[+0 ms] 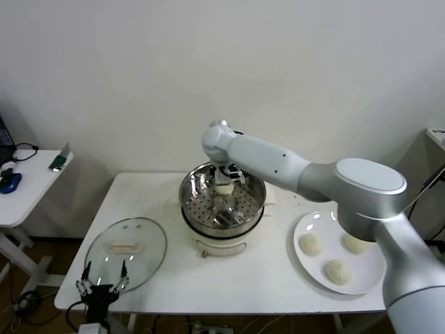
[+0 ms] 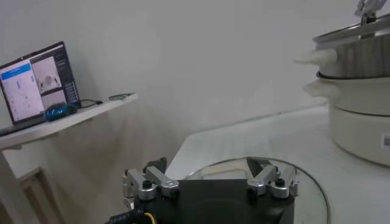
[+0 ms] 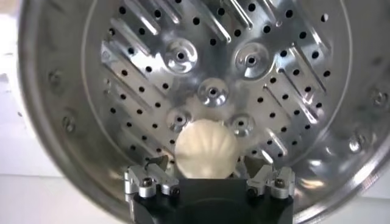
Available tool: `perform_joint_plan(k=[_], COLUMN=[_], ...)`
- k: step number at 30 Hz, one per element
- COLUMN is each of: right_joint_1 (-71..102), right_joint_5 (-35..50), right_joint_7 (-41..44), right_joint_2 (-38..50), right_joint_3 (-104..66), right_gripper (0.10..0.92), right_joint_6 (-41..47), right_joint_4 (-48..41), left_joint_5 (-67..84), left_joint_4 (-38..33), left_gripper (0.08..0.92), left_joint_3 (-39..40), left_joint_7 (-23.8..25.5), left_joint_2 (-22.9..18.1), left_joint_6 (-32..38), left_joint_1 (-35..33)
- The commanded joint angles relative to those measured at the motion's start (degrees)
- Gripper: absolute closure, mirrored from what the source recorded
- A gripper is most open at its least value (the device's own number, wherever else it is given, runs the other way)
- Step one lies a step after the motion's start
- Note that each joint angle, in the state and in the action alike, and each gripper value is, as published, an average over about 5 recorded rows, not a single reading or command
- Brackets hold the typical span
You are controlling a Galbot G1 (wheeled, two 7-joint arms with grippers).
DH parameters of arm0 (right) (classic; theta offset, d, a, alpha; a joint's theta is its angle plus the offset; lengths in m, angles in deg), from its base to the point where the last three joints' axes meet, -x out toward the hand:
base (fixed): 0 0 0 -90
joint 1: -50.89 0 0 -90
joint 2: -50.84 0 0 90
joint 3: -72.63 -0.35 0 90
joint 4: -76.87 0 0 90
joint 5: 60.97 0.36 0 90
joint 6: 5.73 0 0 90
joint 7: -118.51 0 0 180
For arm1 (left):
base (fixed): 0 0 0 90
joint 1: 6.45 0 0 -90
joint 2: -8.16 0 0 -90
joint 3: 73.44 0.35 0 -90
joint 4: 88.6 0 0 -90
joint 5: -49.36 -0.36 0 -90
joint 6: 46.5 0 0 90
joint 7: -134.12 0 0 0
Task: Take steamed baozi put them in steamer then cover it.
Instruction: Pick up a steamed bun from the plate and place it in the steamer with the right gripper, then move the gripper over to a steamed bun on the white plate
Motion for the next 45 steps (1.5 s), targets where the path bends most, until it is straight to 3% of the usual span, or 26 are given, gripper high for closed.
perform_joint_plan(k=[1,8,12,17,21,25,33,45], right_joint_1=[-11.6,-22.1,-21.8,-16.1,-9.2,-4.0,10.5,16.5], right_joint_5=[18.8,51.4,61.3,70.2,67.7,60.2,48.8,47.2], right_joint_7=[0.6,-6.1,-4.1,-4.0,-2.7,-0.2,0.2,-0.7], right_joint_2=[7.2,22.1,30.7,40.3,45.3,47.1,45.9,40.6], right_joint_3=[5.7,20.6,21.7,18.6,15.2,14.6,5.2,1.9], right_gripper=[0.203,0.203,0.203,0.203,0.203,0.203,0.203,0.203], right_joint_6=[5.6,29.9,44.1,54.9,57.1,55.5,53.4,52.4], right_joint_4=[4.7,15.3,20.0,23.1,23.1,21.9,17.5,14.9], left_joint_5=[-0.2,-0.4,-0.9,-0.9,-0.8,-0.8,0.7,0.5], left_joint_4=[-0.7,-1.2,-1.7,-2.3,-2.5,-2.8,-3.6,-2.7], left_gripper=[0.177,0.177,0.177,0.177,0.177,0.177,0.177,0.177], left_joint_3=[0.1,0.5,1.0,1.0,0.8,0.5,0.5,0.3], left_joint_7=[0.0,1.5,2.2,2.2,2.0,1.3,-5.2,-6.1], left_joint_2=[0.1,0.6,0.5,0.5,0.8,1.0,1.5,1.1], left_joint_6=[-0.2,0.3,0.3,0.1,0.2,0.0,-1.4,-1.9], left_joint_1=[0.0,-0.5,-0.3,-0.4,-1.1,-1.7,-0.7,-0.8])
